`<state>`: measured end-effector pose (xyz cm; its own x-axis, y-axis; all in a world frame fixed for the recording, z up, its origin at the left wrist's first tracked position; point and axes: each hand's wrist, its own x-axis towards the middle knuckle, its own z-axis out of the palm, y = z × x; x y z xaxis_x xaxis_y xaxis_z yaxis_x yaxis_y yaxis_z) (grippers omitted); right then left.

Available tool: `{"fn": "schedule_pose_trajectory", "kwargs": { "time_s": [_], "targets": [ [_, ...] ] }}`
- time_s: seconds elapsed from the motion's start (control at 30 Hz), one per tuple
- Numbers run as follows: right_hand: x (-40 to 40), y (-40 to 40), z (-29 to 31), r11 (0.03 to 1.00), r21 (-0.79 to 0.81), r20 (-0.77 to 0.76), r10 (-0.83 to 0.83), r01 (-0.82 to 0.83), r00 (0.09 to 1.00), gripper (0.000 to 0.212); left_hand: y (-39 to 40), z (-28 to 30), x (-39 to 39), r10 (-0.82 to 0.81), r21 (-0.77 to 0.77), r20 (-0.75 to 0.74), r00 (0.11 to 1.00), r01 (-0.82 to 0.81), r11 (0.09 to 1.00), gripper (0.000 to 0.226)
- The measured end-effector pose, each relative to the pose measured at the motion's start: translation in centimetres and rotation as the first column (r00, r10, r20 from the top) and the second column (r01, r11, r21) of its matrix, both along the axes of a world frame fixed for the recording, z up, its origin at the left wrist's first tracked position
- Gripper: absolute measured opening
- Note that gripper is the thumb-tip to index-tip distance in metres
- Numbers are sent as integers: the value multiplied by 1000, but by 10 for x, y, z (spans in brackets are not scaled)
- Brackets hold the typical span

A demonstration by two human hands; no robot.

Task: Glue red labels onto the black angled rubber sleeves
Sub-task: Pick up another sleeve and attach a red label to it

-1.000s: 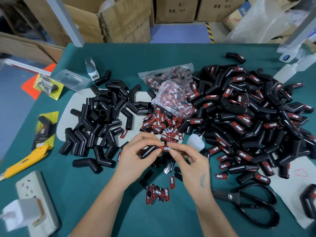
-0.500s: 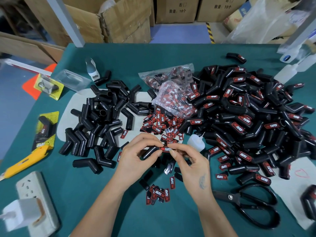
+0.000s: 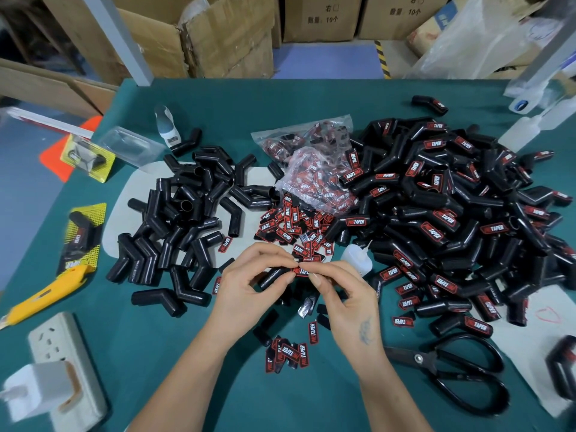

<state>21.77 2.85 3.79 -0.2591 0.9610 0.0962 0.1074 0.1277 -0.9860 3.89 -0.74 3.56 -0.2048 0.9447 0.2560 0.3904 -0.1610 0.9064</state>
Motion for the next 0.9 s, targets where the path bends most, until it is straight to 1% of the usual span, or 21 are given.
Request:
{"fn": "schedule_pose_trajectory", "kwargs": {
  "time_s": [0.27, 0.4, 0.47, 0.53, 0.6, 0.67, 0.73, 0.9],
  "targets": [
    [1, -1, -3, 999, -26, 37, -32, 33, 999, 22, 0, 0, -2, 2, 15, -34, 999, -1, 1000, 15],
    [0, 0, -6, 996, -82, 18, -37, 39, 999, 29, 0, -1, -3, 3, 28, -36, 999, -2, 1000, 15],
    [0, 1, -7, 992, -125, -18, -32, 29, 999, 31, 1, -3, -2, 0, 54, -52, 999, 3, 999, 16],
    [0, 1, -8, 986, -167, -98, -3, -13, 995, 27, 0, -5, -1, -7, 86, -46, 999, 11, 996, 18],
    [-2, -1, -7, 970, -232, -210, 19, -69, 978, 24, -1, -6, 0, -4, 86, 23, 1000, 2, 996, 24],
    [-5, -2, -8, 954, -289, -276, 2, -84, 961, 28, -2, -6, 2, 1, 69, 83, 997, -7, 998, 33],
    [-8, -3, -10, 946, -317, -307, -32, -71, 951, 29, -3, -5, 5, -1, 66, 89, 996, -5, 998, 41],
    [-9, -4, -13, 943, -332, -358, -94, -33, 929, 29, -3, -3, 11, -2, 81, 35, 999, -1, 997, 43]
  ]
}}
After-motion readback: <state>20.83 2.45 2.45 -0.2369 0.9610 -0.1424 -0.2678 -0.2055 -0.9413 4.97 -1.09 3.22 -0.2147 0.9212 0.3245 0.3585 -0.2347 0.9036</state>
